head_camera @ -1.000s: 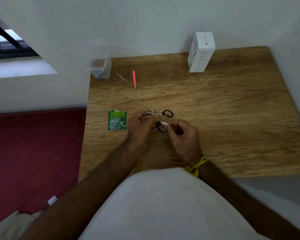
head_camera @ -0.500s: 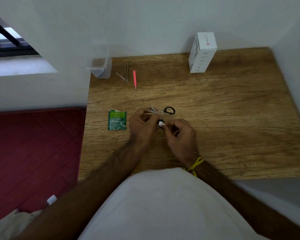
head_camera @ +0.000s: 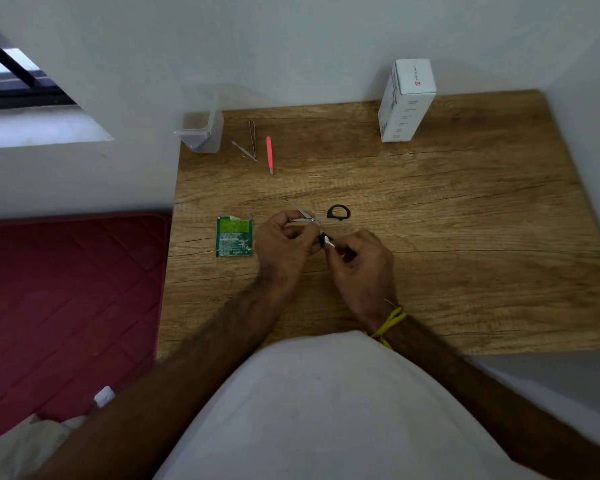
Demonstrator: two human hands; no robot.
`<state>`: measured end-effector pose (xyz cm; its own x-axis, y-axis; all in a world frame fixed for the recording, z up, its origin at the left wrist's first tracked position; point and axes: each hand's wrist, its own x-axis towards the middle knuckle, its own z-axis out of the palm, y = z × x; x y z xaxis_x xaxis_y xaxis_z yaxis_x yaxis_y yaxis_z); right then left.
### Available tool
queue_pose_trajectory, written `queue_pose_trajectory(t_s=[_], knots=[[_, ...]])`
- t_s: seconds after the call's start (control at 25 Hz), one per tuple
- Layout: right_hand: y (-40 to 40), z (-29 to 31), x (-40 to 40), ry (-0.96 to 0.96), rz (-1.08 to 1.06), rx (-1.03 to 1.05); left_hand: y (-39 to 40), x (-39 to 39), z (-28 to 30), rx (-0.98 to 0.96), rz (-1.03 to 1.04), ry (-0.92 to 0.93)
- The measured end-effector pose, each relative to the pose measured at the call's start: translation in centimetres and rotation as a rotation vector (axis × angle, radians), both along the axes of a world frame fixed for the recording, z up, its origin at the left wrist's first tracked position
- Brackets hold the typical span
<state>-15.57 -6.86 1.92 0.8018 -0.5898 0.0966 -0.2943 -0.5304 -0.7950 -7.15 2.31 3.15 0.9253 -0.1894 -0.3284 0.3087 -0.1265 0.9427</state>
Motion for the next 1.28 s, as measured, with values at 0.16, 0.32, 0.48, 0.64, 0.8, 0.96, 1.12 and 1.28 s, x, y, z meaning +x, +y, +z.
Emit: queue_pose_trajectory(t_s=[0.16, 0.32, 0.48, 0.64, 0.8, 0.96, 1.12, 1.28], knots=[[0.1, 0.5, 0.3, 0.061, -0.005, 0.106, 0.1, 0.1, -0.3, 0.081, -0.021, -0.080], [0.1, 0.6, 0.3, 0.102, 0.001, 0.184, 0.4, 0.2, -0.4, 0.113, -0.029, -0.091], [-0.3, 0.6, 0.3, 0.071, 0.082, 0.168, 0.3, 0.5, -0.2, 0.123, -0.044, -0.105], [-1.1, 0.8, 0.2, 0.055, 0.215, 0.112, 0.2, 1.3, 0.3, 0.127, -0.098, -0.133], [-1.8, 1.0, 0.1, 0.039, 0.336, 0.077, 0.3, 2.7, 0.9, 0.180, -0.222, -0.181], [-2.2, 0.9, -0.1, 0.020, 0.446, 0.054, 0.2, 4.2, 1.7, 0.266, -0.367, -0.194], [-2.7, 0.7, -0.2, -0.012, 0.535, 0.040, 0.0, 5.2, 2.7, 0.301, -0.558, -0.152], [-3.4, 0.8, -0.2, -0.029, 0.658, -0.137, -0.5, 6.1, 3.5, 0.347, -0.753, -0.112]])
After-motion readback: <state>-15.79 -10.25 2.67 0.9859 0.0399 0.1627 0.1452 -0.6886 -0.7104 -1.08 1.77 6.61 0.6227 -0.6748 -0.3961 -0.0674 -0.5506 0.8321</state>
